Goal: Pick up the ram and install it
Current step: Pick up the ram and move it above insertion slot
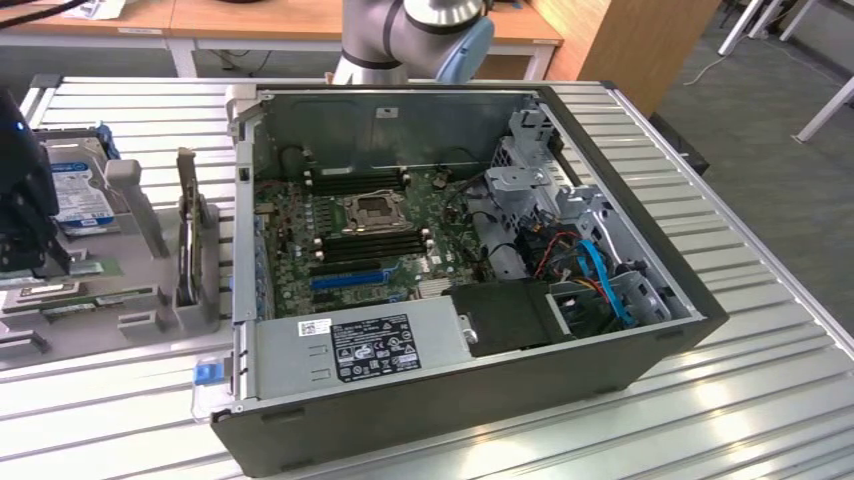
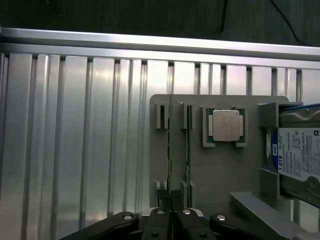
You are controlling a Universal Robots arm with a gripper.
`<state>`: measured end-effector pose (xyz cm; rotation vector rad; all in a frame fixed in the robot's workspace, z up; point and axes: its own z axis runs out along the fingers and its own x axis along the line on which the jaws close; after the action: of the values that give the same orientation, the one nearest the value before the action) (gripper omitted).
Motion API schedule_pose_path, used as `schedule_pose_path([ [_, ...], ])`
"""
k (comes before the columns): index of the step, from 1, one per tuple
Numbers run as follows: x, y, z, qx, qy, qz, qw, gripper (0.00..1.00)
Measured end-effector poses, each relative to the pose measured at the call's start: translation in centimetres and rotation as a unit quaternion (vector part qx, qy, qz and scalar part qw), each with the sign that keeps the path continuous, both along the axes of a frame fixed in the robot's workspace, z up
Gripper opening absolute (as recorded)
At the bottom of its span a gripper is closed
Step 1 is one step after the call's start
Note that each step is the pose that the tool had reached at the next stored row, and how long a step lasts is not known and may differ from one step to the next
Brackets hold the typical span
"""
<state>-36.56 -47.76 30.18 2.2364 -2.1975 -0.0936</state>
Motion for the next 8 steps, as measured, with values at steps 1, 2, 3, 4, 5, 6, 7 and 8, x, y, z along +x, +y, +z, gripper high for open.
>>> schedule_pose_path([
  [1, 0.0, 0.00, 0.42, 0.0000, 0.0000, 0.000, 1.0000, 0.12],
  [2, 0.0, 0.00, 0.81, 0.0000, 0.0000, 0.000, 1.0000, 0.12],
  [3, 0.0, 0.00, 1.21, 0.0000, -0.0001, 0.000, 1.0000, 0.12],
  [4, 0.0, 0.00, 1.61, 0.0000, 0.0000, 0.000, 1.0000, 0.12],
  [5, 0.0, 0.00, 1.99, 0.0000, 0.0000, 0.000, 1.0000, 0.12],
  [6, 0.0, 0.00, 2.36, 0.0000, 0.0000, 0.000, 1.0000, 0.12],
  [7, 0.0, 0.00, 2.72, 0.0000, 0.0000, 0.000, 1.0000, 0.12],
  [8, 0.0, 0.00, 3.09, 0.0000, 0.0000, 0.000, 1.0000, 0.12],
])
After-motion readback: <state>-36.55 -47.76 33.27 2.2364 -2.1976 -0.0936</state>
